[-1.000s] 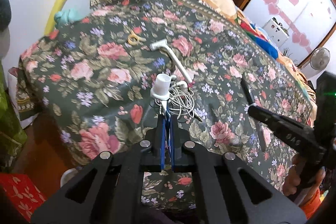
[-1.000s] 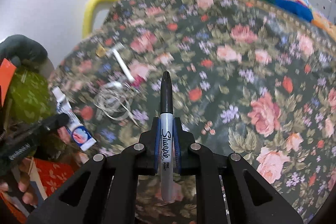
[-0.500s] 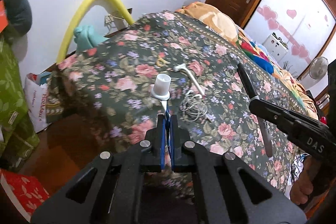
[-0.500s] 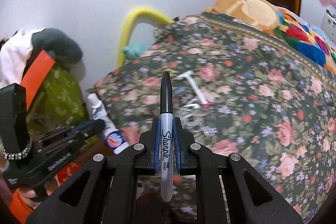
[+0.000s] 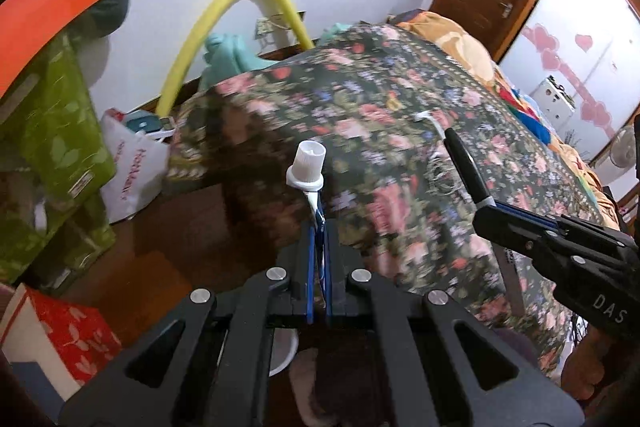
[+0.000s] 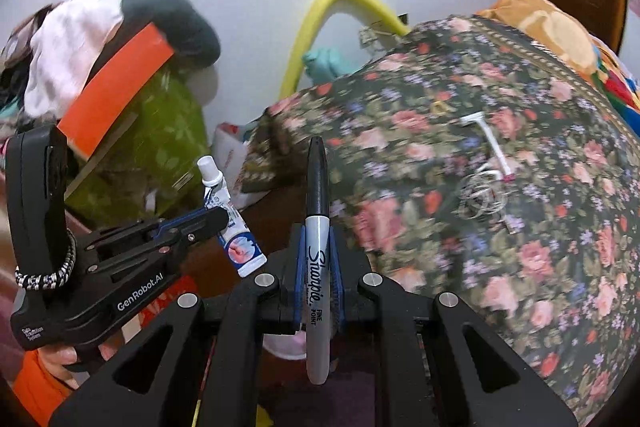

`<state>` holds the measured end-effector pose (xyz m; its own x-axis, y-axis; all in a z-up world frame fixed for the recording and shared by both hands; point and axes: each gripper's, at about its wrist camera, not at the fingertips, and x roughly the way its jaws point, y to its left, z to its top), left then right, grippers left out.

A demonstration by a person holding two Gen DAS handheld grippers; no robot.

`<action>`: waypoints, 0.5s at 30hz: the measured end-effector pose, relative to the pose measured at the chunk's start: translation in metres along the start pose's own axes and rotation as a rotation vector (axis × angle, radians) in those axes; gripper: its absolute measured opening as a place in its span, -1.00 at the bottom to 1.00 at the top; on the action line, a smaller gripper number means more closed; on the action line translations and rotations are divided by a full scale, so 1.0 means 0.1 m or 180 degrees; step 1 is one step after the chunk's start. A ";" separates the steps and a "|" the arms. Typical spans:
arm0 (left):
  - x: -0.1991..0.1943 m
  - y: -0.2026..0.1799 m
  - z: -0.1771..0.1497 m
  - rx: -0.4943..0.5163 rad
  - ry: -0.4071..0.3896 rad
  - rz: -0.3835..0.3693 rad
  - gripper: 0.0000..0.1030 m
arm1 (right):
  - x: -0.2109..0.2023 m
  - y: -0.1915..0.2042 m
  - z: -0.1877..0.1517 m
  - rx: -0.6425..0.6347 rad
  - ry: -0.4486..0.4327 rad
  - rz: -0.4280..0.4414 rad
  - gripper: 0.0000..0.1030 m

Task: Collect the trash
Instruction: 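Carry the toothpaste tube with the left tool while the right tool carries the Sharpie to the bin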

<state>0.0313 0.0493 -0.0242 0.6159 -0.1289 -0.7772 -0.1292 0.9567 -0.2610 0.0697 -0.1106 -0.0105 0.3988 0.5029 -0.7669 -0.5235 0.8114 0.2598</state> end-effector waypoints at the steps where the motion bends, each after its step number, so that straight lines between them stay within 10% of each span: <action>1: -0.02 0.10 -0.05 -0.0042 0.0020 0.0022 -0.96 | 0.02 0.05 -0.01 -0.0015 0.0018 0.0006 -0.79; 15: 0.25 0.85 -0.54 -0.0429 0.0463 0.0132 -0.96 | 0.92 0.61 -0.38 -0.0159 0.0770 0.0100 -0.79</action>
<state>-0.0061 0.1129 -0.0963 0.4905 -0.1357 -0.8608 -0.2609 0.9196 -0.2936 0.0462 -0.0260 -0.0873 0.1929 0.4368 -0.8786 -0.5717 0.7778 0.2612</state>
